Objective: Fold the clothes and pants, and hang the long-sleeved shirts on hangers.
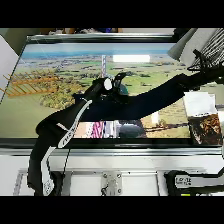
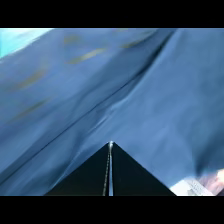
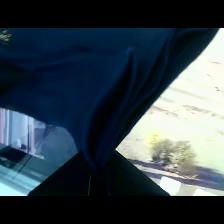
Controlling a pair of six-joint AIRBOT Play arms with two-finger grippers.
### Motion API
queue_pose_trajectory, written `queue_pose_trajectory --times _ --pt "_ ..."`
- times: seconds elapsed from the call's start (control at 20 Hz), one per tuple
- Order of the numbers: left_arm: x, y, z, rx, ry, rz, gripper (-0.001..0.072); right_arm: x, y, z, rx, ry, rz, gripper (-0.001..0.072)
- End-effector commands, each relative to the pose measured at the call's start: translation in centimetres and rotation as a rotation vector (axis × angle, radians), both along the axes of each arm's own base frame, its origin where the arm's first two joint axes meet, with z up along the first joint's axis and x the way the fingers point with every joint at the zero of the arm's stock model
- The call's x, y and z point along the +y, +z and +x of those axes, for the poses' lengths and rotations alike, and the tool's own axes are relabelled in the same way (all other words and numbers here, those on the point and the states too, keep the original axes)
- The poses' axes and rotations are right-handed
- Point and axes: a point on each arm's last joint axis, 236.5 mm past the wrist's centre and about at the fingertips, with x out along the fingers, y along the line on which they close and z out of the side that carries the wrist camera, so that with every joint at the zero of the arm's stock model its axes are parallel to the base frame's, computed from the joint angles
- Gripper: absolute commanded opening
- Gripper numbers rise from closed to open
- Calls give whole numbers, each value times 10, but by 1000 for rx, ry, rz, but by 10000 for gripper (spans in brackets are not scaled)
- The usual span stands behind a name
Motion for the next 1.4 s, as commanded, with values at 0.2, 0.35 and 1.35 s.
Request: queue_pose_trajectory --times 0.2,0.35,1.35 --pt "-19 -37 -16 68 -76 42 12 68 58 2 -115 138 -76 7" --pt "-14 -39 -16 80 -72 49 13 88 66 -1 -131 170 -70 8" --pt "272 166 120 -165 421 -35 13 351 19 -2 -139 254 216 8"
